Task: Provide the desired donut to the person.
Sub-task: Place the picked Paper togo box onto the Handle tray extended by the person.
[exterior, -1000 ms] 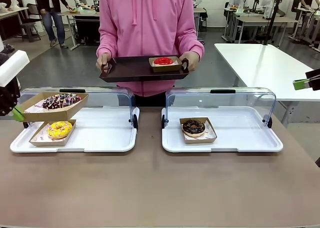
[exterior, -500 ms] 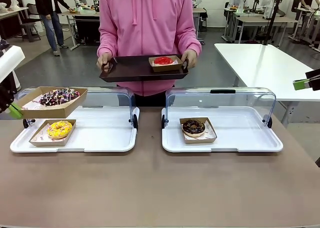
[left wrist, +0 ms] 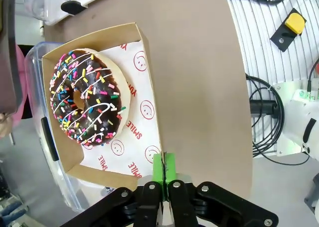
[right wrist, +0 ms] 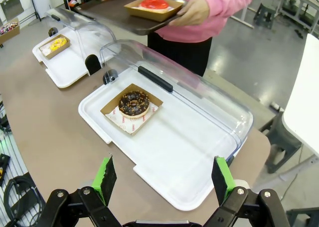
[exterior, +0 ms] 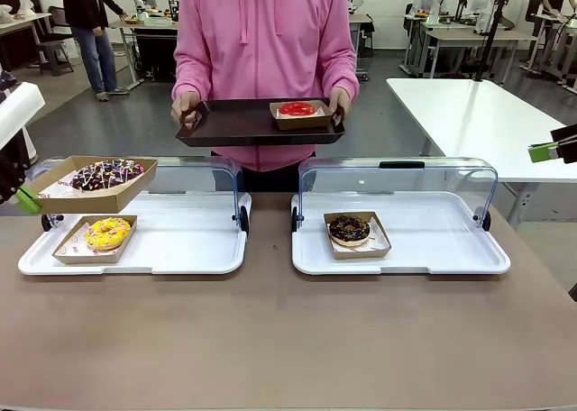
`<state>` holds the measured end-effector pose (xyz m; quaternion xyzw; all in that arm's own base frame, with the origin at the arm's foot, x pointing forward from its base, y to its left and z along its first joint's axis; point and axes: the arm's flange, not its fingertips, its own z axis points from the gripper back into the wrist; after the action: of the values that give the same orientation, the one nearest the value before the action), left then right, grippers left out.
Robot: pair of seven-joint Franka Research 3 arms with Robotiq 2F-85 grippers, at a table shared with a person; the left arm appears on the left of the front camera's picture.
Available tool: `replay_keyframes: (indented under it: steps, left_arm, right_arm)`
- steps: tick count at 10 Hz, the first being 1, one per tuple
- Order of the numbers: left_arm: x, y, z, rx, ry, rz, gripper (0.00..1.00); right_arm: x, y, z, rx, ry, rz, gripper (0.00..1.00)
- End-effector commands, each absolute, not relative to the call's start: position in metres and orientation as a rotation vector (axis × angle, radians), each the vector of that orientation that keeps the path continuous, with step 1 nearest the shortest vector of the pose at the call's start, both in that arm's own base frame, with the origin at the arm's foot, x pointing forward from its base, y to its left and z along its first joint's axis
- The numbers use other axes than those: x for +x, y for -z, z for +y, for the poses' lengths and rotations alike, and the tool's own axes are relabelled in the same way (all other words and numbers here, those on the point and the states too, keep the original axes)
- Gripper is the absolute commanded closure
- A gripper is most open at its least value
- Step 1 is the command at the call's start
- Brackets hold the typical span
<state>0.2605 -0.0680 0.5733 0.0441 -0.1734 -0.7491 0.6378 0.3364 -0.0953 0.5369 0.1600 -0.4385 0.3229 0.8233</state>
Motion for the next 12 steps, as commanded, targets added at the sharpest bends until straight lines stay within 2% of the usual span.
replay_keyframes:
  steps: [1, 12]
  left_arm:
    - [0.2584, -0.5742, -0.0685, 0.107, 1.708, -0.384, 1.00]
    - [0.2584, -0.5742, -0.0685, 0.107, 1.708, -0.384, 1.00]
  right_arm:
    - [0.3343, -0.5362, -0.0939, 0.328, -0.673, -0.915, 0.00]
    - [0.3343, -0.5362, -0.0939, 0.328, -0.673, -0.915, 0.00]
